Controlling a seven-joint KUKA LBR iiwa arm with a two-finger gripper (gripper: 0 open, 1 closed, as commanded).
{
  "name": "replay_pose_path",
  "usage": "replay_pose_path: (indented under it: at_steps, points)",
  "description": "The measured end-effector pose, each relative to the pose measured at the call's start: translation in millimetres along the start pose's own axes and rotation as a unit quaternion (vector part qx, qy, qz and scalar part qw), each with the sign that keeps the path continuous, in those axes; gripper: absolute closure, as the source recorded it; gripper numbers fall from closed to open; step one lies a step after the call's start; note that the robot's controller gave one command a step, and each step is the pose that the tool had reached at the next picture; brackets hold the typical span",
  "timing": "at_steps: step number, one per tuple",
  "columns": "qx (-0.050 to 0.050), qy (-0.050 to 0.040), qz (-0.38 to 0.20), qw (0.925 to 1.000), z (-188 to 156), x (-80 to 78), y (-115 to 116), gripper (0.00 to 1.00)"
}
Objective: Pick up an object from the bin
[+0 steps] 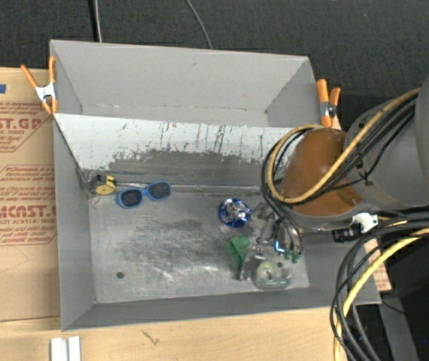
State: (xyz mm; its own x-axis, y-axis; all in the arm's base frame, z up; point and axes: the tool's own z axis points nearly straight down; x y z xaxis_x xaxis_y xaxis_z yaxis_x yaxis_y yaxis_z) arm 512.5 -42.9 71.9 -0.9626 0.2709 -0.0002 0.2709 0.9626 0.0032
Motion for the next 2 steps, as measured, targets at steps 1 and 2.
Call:
replay_pose_path:
  at_steps: [1,2]
  points:
    - [0.0,-0.0035,0.0,1.0,-2.8,-2.0,-0.1,1.0]
    - [0.001,-0.0038,0.002,1.0,-144.4,26.4,-18.3,1.0]
